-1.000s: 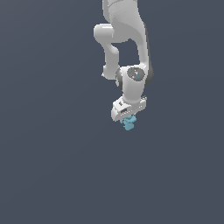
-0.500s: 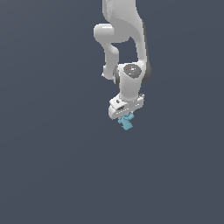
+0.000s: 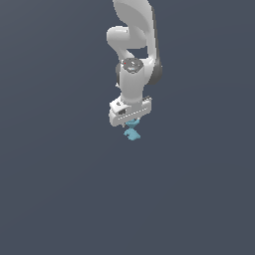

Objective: Pick up the object and move it to a goal position.

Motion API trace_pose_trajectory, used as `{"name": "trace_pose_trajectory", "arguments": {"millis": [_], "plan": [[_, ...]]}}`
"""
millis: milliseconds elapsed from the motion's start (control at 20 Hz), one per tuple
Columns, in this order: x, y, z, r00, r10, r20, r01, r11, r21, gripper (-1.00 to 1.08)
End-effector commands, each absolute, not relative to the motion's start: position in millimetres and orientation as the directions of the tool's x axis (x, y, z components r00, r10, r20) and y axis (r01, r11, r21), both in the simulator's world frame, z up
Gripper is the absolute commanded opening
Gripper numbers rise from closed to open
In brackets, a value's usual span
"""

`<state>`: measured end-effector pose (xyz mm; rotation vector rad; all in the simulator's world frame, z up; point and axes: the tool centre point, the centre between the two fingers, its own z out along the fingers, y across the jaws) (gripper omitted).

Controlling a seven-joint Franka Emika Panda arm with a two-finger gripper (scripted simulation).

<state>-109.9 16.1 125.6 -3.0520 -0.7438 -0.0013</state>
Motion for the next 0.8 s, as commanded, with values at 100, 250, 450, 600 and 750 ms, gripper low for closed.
{"name": "trace_pose_trajectory", "arguments": {"millis": [100, 250, 450, 600, 750], "plan": [[-122, -17, 148, 0.888, 0.460, 0.002, 0.460, -0.888, -0.001, -1.00], [-128, -35, 160, 0.888, 0.460, 0.002, 0.460, -0.888, -0.001, -1.00], [-133, -51, 172, 0.888, 0.460, 0.002, 0.460, -0.888, -0.001, -1.00], [-134, -59, 177, 0.888, 0.460, 0.001, 0.460, -0.888, -0.001, -1.00], [-134, -61, 178, 0.888, 0.460, 0.000, 0.460, -0.888, 0.000, -1.00]]}}
